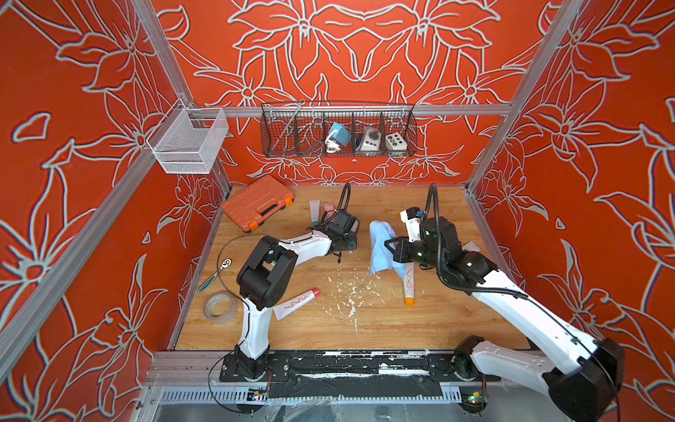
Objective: Wipe the surface of the toothpaste tube
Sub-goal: Move the toothpaste to the center of the board.
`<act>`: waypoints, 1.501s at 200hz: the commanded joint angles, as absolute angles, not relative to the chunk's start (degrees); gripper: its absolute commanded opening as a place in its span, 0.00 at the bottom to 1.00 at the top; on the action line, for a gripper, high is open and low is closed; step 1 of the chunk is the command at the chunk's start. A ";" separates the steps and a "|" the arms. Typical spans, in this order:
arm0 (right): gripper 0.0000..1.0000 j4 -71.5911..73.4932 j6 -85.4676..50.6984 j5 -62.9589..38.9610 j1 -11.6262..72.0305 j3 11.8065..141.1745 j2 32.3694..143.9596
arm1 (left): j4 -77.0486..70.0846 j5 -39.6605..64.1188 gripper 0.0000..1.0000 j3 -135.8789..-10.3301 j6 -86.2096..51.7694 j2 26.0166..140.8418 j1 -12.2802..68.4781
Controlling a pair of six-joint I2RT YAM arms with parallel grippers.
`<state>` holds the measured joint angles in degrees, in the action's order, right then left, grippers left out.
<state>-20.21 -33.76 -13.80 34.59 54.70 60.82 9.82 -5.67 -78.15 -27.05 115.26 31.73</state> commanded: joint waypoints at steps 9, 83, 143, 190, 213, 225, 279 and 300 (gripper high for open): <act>0.00 -25.29 -32.87 -10.58 34.30 55.72 57.39 | 14.77 -11.18 0.08 -83.86 -31.46 118.28 31.64; 0.00 -27.46 -32.72 -9.01 33.73 53.31 51.60 | 22.75 -14.82 0.07 -97.64 -38.53 127.66 30.77; 0.00 -28.90 -31.49 -8.82 32.77 53.09 49.81 | 28.07 -15.24 0.11 -106.44 -41.96 133.60 29.76; 0.00 -30.21 -30.35 -9.41 31.66 52.89 49.08 | 30.33 -14.33 0.19 -110.80 -42.28 136.45 29.44; 0.00 -30.44 -30.13 -10.14 30.86 52.74 48.88 | 31.93 -13.73 0.31 -112.86 -41.77 137.20 29.45; 0.00 -30.41 -30.06 -10.58 30.57 52.73 48.96 | 32.21 -13.35 0.37 -113.28 -41.16 137.04 29.44; 0.00 -30.22 -29.88 -12.74 29.17 52.20 49.97 | 34.28 -11.78 0.56 -114.34 -35.83 133.30 29.53; 0.00 -30.58 -29.70 -12.92 28.82 51.86 49.69 | 33.92 -11.28 0.56 -111.87 -33.92 129.20 29.62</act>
